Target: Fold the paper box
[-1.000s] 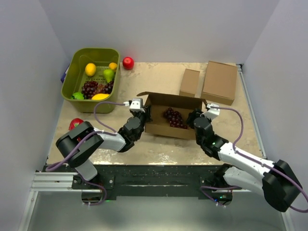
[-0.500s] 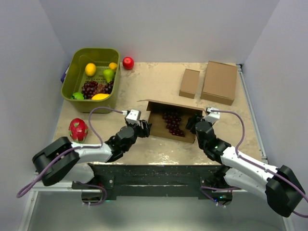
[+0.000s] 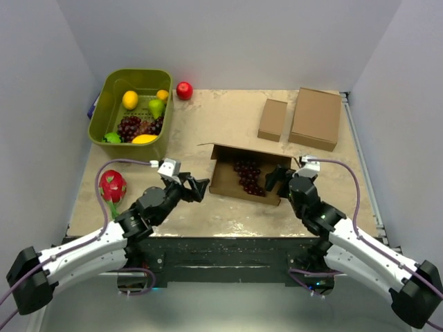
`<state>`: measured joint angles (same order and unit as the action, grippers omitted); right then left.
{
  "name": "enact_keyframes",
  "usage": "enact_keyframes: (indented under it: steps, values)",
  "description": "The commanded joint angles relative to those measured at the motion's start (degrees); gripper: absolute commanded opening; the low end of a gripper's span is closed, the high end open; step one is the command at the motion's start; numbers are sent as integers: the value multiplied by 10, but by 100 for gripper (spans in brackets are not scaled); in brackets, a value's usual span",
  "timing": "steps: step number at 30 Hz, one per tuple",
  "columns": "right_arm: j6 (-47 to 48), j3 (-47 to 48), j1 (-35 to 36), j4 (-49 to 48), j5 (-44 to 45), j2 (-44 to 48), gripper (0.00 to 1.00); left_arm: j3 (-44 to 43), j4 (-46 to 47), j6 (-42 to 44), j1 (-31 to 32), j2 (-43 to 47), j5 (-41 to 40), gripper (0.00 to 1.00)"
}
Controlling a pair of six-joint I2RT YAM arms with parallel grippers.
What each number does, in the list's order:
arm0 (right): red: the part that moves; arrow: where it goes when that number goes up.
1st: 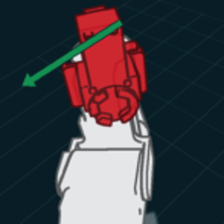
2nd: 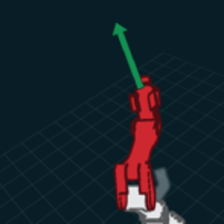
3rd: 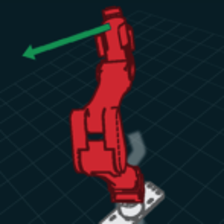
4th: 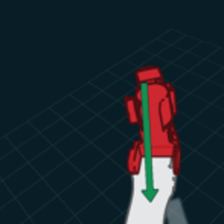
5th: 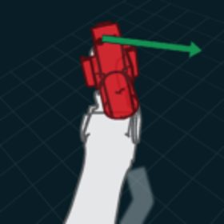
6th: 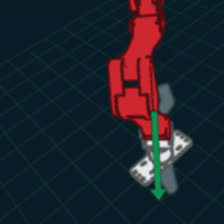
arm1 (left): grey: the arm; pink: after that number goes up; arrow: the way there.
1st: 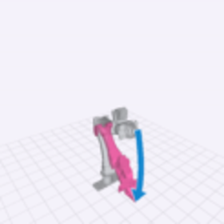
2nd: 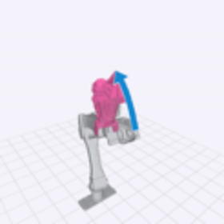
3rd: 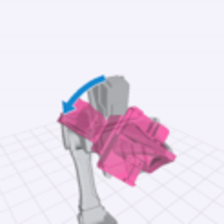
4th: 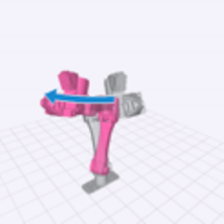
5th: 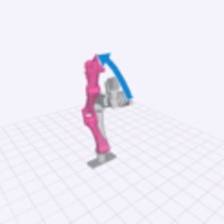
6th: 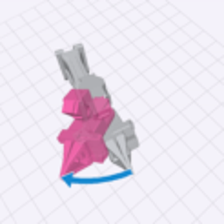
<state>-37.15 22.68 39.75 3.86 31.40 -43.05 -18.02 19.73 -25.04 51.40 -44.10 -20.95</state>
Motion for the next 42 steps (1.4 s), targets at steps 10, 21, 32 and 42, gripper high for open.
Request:
enact_keyframes:
  steps: [10,21,32,42]
  values:
    - [-10,109,2,278,-84,189,98,-171,-322,-30,-2,116,3,92]
    - [99,277,2,222,-121,165,96,-364,-367,36,-3,-3,50,97]
    - [168,458,1,157,-131,-107,99,-518,-259,68,-132,-232,286,96]
    - [120,425,-110,113,-287,-186,93,-555,-232,83,-140,-386,317,89]
